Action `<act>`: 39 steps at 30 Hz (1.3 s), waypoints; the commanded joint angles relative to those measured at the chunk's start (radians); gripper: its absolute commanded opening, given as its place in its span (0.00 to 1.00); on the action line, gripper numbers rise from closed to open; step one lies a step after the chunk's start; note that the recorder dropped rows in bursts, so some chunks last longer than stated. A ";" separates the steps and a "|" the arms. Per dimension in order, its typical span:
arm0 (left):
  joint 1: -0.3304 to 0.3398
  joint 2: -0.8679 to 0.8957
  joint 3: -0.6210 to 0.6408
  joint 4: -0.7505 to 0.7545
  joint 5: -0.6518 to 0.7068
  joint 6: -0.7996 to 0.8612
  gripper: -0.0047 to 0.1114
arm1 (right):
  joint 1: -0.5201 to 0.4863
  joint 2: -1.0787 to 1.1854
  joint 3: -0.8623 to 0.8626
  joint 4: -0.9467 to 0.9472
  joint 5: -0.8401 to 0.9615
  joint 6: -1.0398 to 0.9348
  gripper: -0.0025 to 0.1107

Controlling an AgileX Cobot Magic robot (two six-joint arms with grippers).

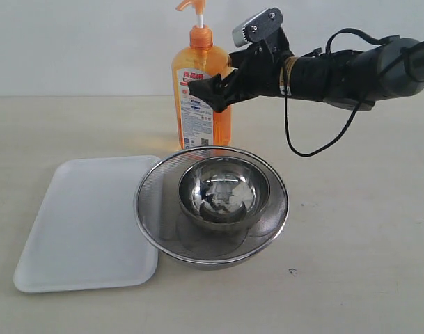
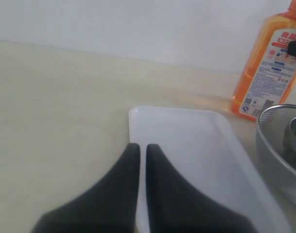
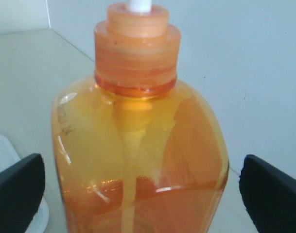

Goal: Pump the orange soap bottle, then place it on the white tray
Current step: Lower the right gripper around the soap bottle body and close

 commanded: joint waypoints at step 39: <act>0.001 -0.003 0.004 -0.008 -0.004 0.002 0.08 | 0.063 0.171 -0.117 0.234 -0.072 -0.109 0.74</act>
